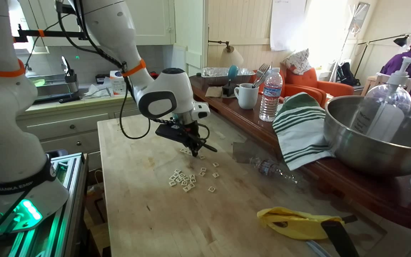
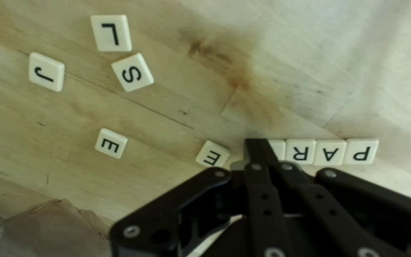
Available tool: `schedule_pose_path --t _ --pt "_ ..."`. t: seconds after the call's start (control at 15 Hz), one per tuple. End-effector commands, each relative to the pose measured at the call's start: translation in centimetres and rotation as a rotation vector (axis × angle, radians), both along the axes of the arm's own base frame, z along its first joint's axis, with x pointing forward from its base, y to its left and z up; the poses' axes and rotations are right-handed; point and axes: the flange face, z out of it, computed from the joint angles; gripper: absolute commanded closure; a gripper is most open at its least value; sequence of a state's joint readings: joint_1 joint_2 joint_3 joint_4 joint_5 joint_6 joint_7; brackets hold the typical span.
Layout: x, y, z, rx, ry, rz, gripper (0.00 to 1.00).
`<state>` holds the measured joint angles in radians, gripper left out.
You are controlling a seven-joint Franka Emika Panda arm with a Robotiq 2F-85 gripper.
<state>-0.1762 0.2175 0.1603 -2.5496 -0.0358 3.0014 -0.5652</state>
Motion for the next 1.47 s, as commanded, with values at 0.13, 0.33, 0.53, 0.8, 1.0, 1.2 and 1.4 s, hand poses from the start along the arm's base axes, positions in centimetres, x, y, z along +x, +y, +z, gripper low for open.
schedule_pose_path --t 0.13,0.33,0.53,0.8,1.0,1.2,1.4 --pt "-0.4 0.1 0.7 0.019 -0.003 -0.038 1.0" --pt "-0.7 -0.6 1.5 0.001 -0.011 -0.041 1.0" --pt "-1.7 -2.4 2.4 -0.038 -0.002 -0.042 1.0" --pt "-4.2 -5.2 3.2 -0.09 0.042 -0.059 1.0" --pt "-5.4 -6.3 3.3 -0.097 0.075 -0.115 1.0" --pt "-5.5 -7.3 3.0 -0.08 0.073 -0.23 1.0" --pt "-5.2 -7.9 2.6 -0.056 0.056 -0.34 1.0"
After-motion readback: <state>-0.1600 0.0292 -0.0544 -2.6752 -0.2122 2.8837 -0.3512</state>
